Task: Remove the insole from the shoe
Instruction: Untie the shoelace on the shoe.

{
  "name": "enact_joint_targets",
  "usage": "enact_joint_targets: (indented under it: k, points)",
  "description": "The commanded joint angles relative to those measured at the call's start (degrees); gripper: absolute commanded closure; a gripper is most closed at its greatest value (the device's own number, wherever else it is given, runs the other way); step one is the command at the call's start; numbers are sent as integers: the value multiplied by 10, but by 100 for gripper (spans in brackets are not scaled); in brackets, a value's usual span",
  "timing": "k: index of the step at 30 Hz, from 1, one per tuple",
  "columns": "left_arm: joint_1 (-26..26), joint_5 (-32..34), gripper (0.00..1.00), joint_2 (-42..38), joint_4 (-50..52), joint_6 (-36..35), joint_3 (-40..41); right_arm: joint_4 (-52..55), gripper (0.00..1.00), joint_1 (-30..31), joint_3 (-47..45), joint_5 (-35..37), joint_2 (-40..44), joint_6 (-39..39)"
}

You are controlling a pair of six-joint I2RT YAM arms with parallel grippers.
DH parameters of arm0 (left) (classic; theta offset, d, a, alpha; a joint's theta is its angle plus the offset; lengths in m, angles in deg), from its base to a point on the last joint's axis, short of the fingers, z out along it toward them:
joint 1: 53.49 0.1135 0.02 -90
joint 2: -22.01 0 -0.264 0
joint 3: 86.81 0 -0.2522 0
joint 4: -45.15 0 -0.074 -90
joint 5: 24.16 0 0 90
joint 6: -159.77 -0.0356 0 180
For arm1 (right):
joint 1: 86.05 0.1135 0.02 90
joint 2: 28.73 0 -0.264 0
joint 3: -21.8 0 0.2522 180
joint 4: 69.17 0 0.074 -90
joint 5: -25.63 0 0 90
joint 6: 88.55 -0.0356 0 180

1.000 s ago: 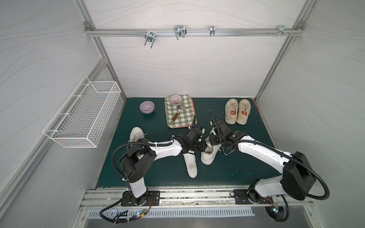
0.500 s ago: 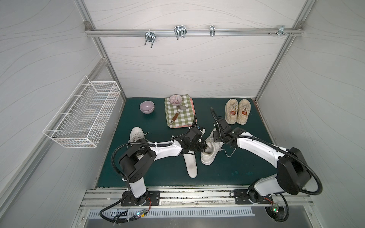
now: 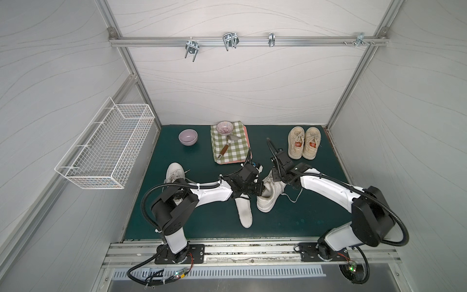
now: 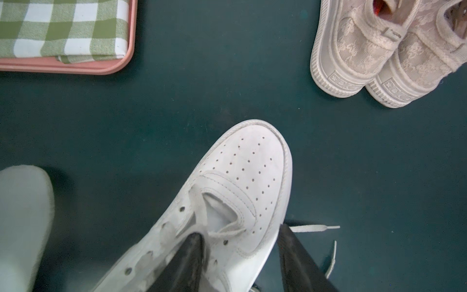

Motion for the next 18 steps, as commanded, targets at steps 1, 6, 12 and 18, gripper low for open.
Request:
enact_joint_targets:
  k: [1,6,12,18]
  points:
    - [-6,-20,100,-25,-47,-10,0,4,45,5,17,19,-18,-3]
    - [-13,-32,100,-31,-57,-22,-1,-15,40,-1,30,9,-51,-10]
    - [-27,-36,100,-35,-53,-39,-2,-54,34,-26,39,-6,-64,-30]
    - [-31,-31,100,-42,-54,-44,7,-72,31,-38,45,16,-47,-46]
